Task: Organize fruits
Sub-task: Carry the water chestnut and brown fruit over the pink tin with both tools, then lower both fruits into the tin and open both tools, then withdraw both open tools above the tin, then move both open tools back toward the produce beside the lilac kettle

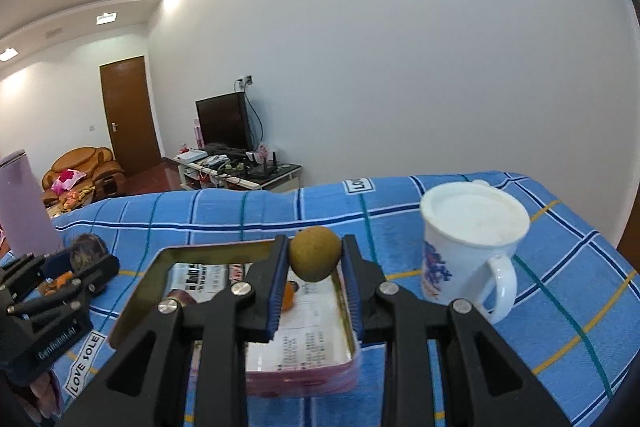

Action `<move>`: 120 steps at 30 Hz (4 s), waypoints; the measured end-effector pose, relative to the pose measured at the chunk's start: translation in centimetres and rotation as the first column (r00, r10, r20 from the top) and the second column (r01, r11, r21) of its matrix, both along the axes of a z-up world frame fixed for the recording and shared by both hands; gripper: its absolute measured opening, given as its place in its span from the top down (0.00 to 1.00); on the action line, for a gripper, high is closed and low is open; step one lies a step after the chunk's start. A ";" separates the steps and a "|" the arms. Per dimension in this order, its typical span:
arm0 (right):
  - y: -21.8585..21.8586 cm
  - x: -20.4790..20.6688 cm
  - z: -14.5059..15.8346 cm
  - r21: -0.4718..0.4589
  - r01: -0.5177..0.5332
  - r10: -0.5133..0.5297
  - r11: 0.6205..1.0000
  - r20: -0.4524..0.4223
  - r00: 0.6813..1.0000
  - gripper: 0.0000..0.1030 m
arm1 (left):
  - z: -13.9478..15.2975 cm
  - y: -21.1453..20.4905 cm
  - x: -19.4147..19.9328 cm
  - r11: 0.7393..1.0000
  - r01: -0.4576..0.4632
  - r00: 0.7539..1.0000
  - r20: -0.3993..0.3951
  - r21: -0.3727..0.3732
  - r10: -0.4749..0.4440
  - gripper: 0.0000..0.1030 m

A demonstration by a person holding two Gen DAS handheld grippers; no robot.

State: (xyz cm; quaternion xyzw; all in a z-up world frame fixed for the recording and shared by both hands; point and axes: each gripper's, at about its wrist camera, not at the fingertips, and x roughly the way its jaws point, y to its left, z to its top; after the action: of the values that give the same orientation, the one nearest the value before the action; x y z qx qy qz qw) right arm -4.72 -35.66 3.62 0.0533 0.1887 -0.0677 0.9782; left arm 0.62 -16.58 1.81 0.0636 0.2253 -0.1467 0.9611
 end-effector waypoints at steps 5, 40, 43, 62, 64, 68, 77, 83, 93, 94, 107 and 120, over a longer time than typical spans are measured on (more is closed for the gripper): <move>-0.4 0.9 -0.8 0.006 -0.024 0.025 1.000 -0.058 0.998 0.71 | -0.7 -3.2 0.3 0.998 0.057 0.998 -0.032 0.000 -0.057 0.57; 0.6 2.6 -2.8 0.028 -0.117 0.120 0.993 -0.148 0.982 0.59 | -1.9 -4.9 1.6 0.998 0.056 0.994 -0.093 0.009 -0.055 0.57; 0.1 1.8 -2.1 0.028 -0.072 0.075 0.997 -0.093 0.993 0.21 | -1.9 -4.5 1.5 0.999 0.045 0.994 -0.097 0.002 -0.045 0.43; -0.9 -0.1 -0.6 0.046 0.008 -0.010 0.999 0.051 0.999 0.00 | -1.4 -3.6 0.2 1.000 -0.011 0.999 -0.051 -0.007 0.011 0.22; -1.0 -0.1 -0.6 0.050 0.011 -0.013 0.999 0.049 0.999 0.00 | -1.4 -3.5 0.0 1.000 -0.016 0.999 -0.047 -0.003 0.016 0.22; -0.9 -0.2 -0.7 0.048 0.012 -0.014 0.999 0.042 0.999 0.00 | -1.4 -3.4 0.1 1.000 -0.019 0.999 -0.048 -0.001 0.019 0.22; -1.0 -0.1 -0.7 0.042 0.013 -0.014 0.999 0.036 0.999 0.00 | -1.3 -2.7 0.4 0.998 -0.057 0.997 -0.048 -0.015 0.057 0.22; -0.8 0.0 -0.7 0.037 0.014 -0.015 0.999 0.032 0.999 0.00 | -1.3 -2.6 0.4 0.998 -0.059 0.997 -0.046 -0.012 0.058 0.22; -0.2 0.1 -0.9 -0.019 0.047 -0.047 0.999 0.024 0.999 0.00 | -1.2 -1.4 0.0 0.993 -0.118 0.993 -0.019 -0.010 0.118 0.22; 0.0 0.1 -1.0 -0.030 0.051 -0.050 0.998 0.026 0.998 0.00 | -1.2 -1.2 -0.1 0.993 -0.121 0.992 -0.017 -0.009 0.121 0.22; 1.4 -1.4 -0.8 -0.095 0.105 -0.097 0.990 0.083 0.992 0.00 | -1.0 3.1 -1.5 0.981 -0.193 0.980 0.043 0.033 0.192 0.22; 4.2 -3.0 -0.7 -0.045 0.113 -0.109 0.993 0.087 0.990 0.00 | -1.1 9.6 -1.5 0.966 -0.257 0.966 0.040 0.024 0.256 0.22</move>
State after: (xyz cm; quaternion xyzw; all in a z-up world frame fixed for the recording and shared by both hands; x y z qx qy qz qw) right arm -7.70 -31.47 2.90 0.0423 0.1422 -0.1243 0.9811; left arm -0.89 -6.98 0.69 0.0508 0.2161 -0.0168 0.9749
